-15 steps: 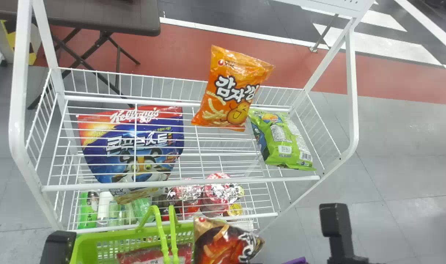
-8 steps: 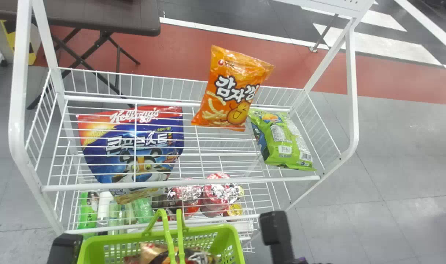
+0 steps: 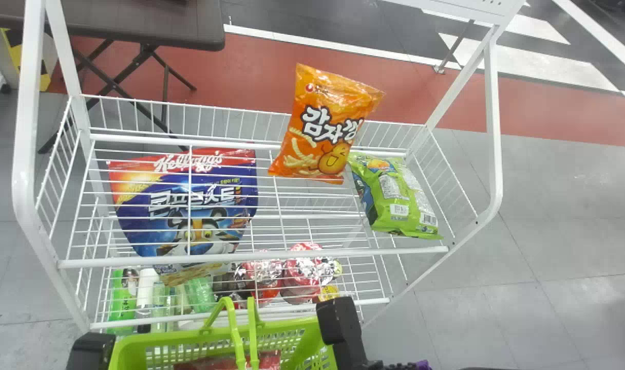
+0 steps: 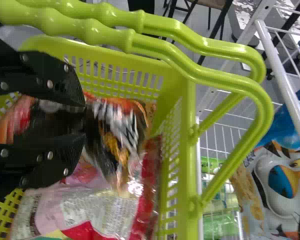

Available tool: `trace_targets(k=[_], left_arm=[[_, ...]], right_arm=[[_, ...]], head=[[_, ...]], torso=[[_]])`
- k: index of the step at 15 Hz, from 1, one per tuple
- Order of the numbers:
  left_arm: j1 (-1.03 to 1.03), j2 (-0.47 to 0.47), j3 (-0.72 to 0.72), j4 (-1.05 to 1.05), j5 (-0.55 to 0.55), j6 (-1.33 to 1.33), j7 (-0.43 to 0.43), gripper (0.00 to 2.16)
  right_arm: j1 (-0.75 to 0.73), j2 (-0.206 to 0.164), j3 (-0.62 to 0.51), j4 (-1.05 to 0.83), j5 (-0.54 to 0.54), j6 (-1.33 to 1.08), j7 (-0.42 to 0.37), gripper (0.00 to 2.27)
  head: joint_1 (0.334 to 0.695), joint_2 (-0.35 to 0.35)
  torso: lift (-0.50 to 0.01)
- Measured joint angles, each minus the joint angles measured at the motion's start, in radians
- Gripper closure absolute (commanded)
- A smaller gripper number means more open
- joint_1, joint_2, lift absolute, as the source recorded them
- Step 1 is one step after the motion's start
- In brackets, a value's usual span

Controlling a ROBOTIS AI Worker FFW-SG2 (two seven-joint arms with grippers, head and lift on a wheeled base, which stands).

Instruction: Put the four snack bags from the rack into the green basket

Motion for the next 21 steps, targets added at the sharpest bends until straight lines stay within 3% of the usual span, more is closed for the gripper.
trace_targets(k=[4, 7, 11, 15, 17, 21], left_arm=[[-0.003, -0.005, -0.001, 0.004, -0.002, -0.004, 0.003, 2.02], [-0.006, -0.005, -0.004, 0.006, -0.004, -0.003, 0.008, 2.02], [-0.007, -0.006, -0.007, 0.009, -0.009, -0.002, 0.012, 2.02], [-0.009, -0.007, -0.005, 0.017, -0.01, -0.004, 0.015, 2.02], [-0.011, -0.007, 0.0, 0.021, -0.01, -0.005, 0.014, 2.02], [-0.025, -0.004, 0.012, 0.033, -0.008, -0.002, 0.006, 2.02]], right_arm=[[0.035, -0.001, -0.076, -0.028, -0.004, -0.116, 0.019, 0.07], [0.055, 0.005, -0.14, -0.046, -0.016, -0.342, -0.005, 0.07], [-0.018, 0.012, -0.159, 0.02, -0.009, -0.722, -0.183, 0.08], [-0.202, 0.013, -0.121, 0.172, 0.062, -0.98, -0.358, 0.08], [-0.299, 0.013, -0.097, 0.261, 0.114, -1.02, -0.399, 0.08], [-0.447, 0.012, -0.092, 0.47, 0.139, -1.099, -0.407, 0.08]], head=[[0.695, -0.35], [0.695, -0.35], [0.695, -0.35], [0.695, -0.35], [0.695, -0.35], [0.695, -0.35]], torso=[[-0.006], [-0.006], [-0.006], [-0.006], [-0.006], [-0.006]])
